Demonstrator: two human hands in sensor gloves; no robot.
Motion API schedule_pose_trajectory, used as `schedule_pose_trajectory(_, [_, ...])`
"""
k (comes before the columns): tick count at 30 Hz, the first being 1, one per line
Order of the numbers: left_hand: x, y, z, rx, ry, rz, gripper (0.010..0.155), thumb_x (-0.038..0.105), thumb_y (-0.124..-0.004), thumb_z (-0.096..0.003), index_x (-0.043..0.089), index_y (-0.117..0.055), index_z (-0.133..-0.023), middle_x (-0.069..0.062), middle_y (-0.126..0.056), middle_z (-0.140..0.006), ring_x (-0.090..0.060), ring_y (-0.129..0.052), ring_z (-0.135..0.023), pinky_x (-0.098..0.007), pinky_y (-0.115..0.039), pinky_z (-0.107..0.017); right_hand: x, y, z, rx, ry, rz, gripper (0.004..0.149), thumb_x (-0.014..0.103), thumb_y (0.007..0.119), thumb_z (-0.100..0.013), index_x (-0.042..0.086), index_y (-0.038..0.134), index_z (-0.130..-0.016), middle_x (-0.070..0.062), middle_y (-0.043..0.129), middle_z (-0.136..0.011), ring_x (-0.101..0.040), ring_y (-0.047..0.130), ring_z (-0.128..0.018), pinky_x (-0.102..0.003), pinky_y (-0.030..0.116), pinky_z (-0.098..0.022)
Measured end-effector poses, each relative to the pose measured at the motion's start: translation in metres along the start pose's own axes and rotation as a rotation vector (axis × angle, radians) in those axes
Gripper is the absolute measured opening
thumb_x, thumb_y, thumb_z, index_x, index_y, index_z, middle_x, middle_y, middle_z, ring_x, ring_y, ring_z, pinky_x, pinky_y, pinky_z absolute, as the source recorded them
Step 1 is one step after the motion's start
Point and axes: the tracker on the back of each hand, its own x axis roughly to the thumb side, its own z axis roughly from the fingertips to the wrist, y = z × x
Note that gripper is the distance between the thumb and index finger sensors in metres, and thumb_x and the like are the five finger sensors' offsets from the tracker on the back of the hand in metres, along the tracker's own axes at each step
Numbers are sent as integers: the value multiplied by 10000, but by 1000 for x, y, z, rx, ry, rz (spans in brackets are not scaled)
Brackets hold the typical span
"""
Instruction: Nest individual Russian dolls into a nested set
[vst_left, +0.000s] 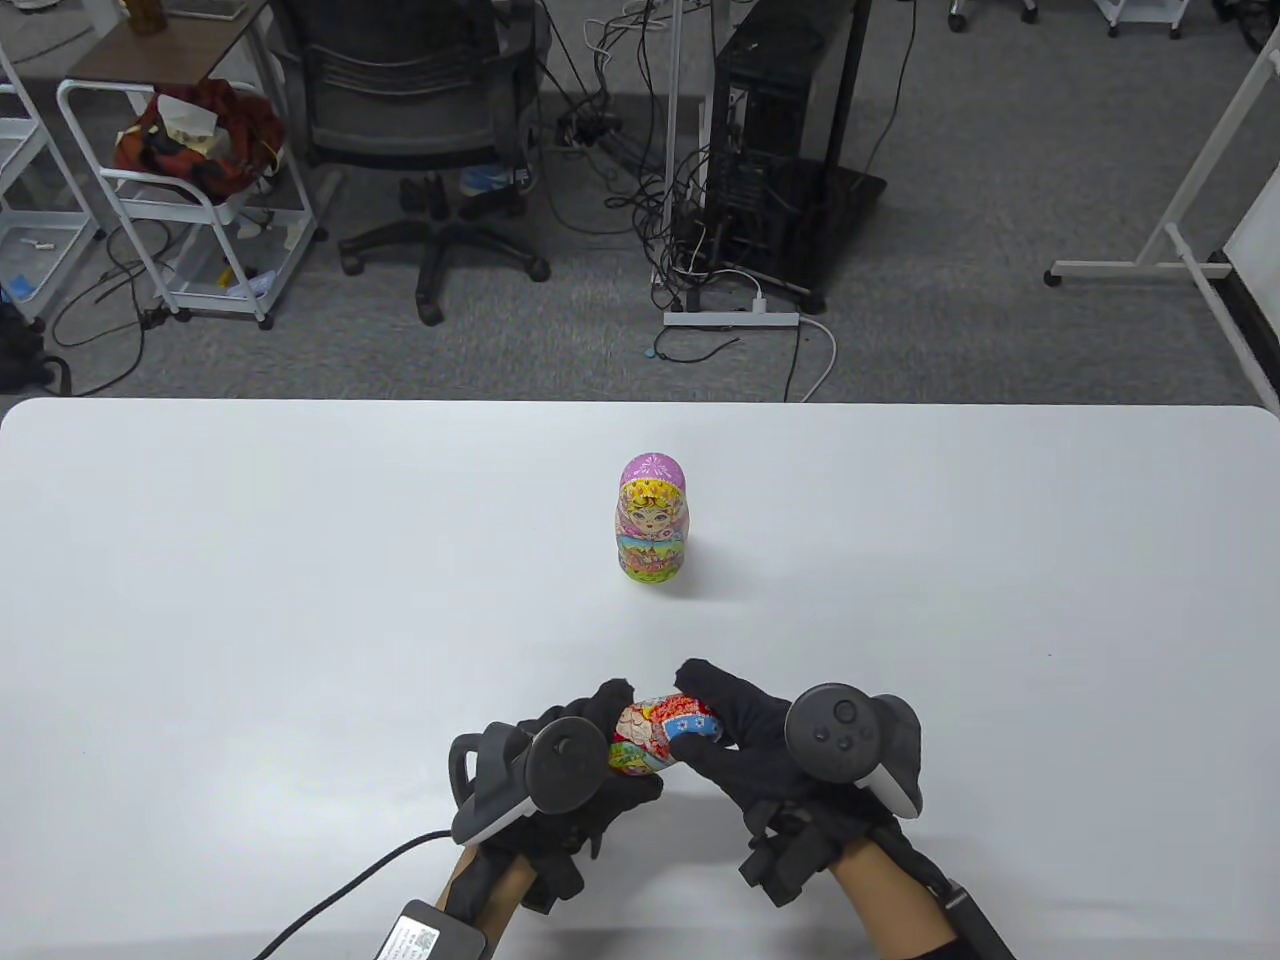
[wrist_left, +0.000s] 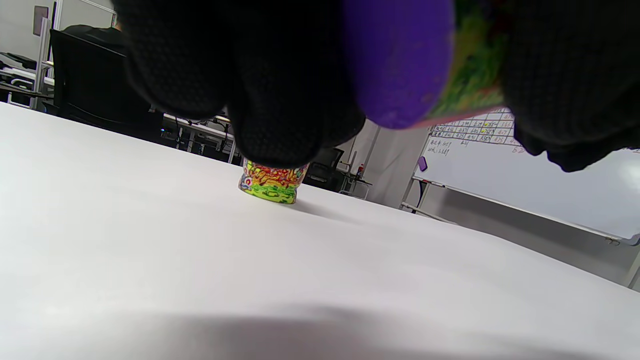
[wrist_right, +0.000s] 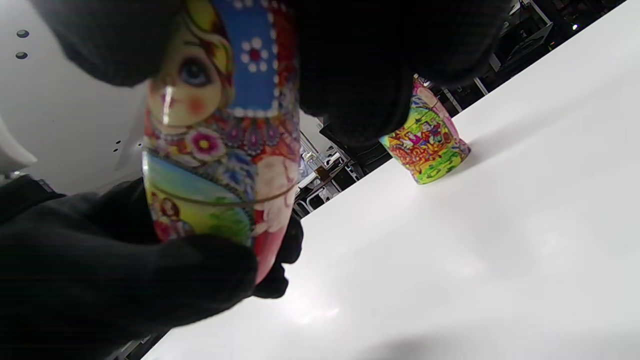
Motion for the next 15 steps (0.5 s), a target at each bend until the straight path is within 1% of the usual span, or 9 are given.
schedule_pose_trajectory(7, [3,3,2,30,-7,-15,946,700,-842,-313,193,-545,-1054,-58,-889,-892,-180,-987,-673,-468,-814,-597,0,1,0,-43,34,-35,655,580,762,-430,290,559,-981,-126,851,-864,-239,986,-592,-418,823,-473])
schedule_pose_trajectory(10, [1,1,1,9,-5,-5,946,688,-850,-313,181,-552,-1054,-72,-898,-890,-187,-994,-665,-471,-817,-593,-2,4,-1,-37,50,-41,663,581,765,-426,273,566,-979,-133,863,-842,-225,996,-566,-403,834,-459])
schedule_pose_trajectory(12, [1,1,1,4,-2,-8,946,680,-856,-313,171,-557,-1052,-80,-900,-888,-195,-995,-662,-476,-816,-591,-5,6,-2,-13,66,-69,671,582,761,-429,269,555,-986,-130,851,-854,-224,990,-583,-403,831,-469])
schedule_pose_trajectory(15, [0,0,1,8,-3,-25,944,679,-852,-316,161,-557,-1049,-79,-899,-889,-196,-997,-659,-475,-819,-589,-5,12,-2,8,79,-99,675,577,754,-437,292,521,-1003,-121,813,-903,-250,971,-651,-442,812,-510])
